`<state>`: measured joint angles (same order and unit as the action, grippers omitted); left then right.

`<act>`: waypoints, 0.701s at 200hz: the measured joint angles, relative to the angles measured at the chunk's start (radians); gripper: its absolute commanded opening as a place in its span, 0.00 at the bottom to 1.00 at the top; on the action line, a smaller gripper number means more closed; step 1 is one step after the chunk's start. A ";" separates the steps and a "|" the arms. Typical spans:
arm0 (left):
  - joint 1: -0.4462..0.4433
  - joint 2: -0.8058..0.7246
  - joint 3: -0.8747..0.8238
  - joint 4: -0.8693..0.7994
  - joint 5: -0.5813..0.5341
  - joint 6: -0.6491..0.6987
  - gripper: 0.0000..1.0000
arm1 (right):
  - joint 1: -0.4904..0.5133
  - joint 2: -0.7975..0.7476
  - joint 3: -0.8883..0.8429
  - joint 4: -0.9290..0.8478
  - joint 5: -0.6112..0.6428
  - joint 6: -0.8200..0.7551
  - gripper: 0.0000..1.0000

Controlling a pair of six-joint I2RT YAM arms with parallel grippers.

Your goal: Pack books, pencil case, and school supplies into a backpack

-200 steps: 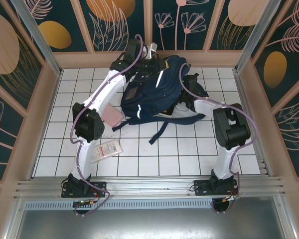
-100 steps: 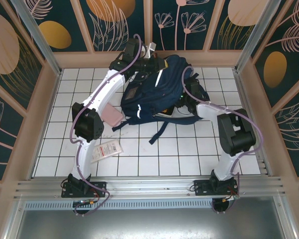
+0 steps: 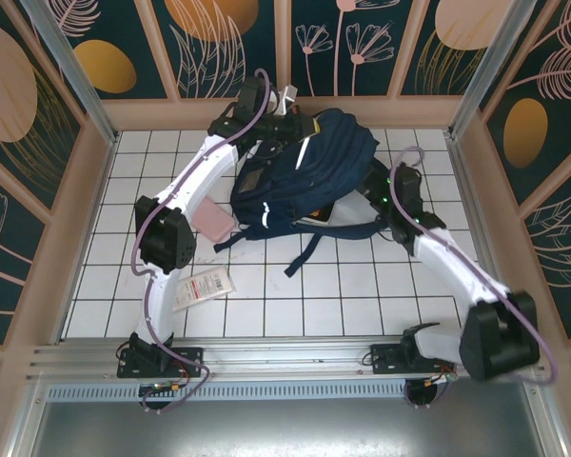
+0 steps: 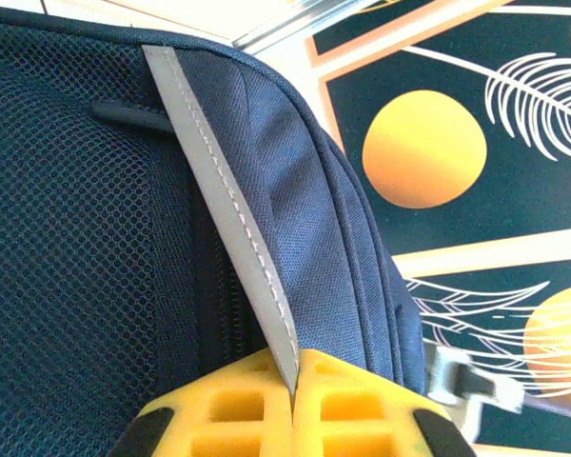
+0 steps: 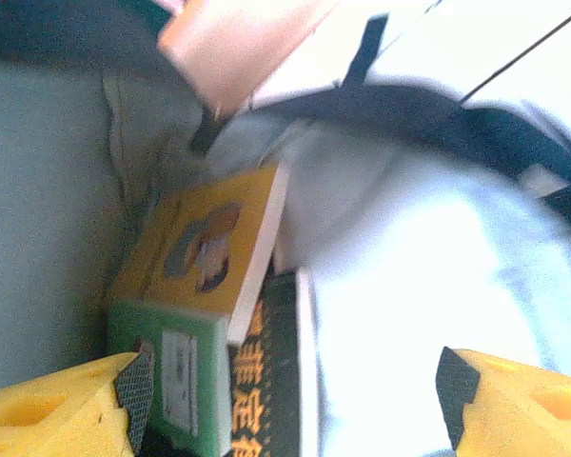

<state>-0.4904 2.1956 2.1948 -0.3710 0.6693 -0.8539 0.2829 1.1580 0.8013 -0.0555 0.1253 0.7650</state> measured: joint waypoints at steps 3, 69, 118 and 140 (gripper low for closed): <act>0.000 0.000 -0.004 0.003 0.000 0.000 0.00 | 0.000 -0.025 -0.009 -0.005 0.018 0.000 0.76; -0.071 0.010 -0.078 0.060 -0.026 0.023 0.30 | 0.061 -0.223 -0.038 -0.030 0.091 -0.101 0.77; -0.079 -0.028 -0.231 0.122 -0.024 0.027 0.67 | 0.103 -0.199 -0.037 -0.031 -0.037 -0.200 0.78; -0.049 -0.179 -0.431 0.176 -0.040 0.023 0.69 | 0.156 -0.157 -0.033 -0.014 -0.129 -0.250 0.80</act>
<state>-0.5392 2.0167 1.7638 -0.1947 0.6289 -0.8310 0.4393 1.0012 0.7685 -0.0692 -0.0036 0.5152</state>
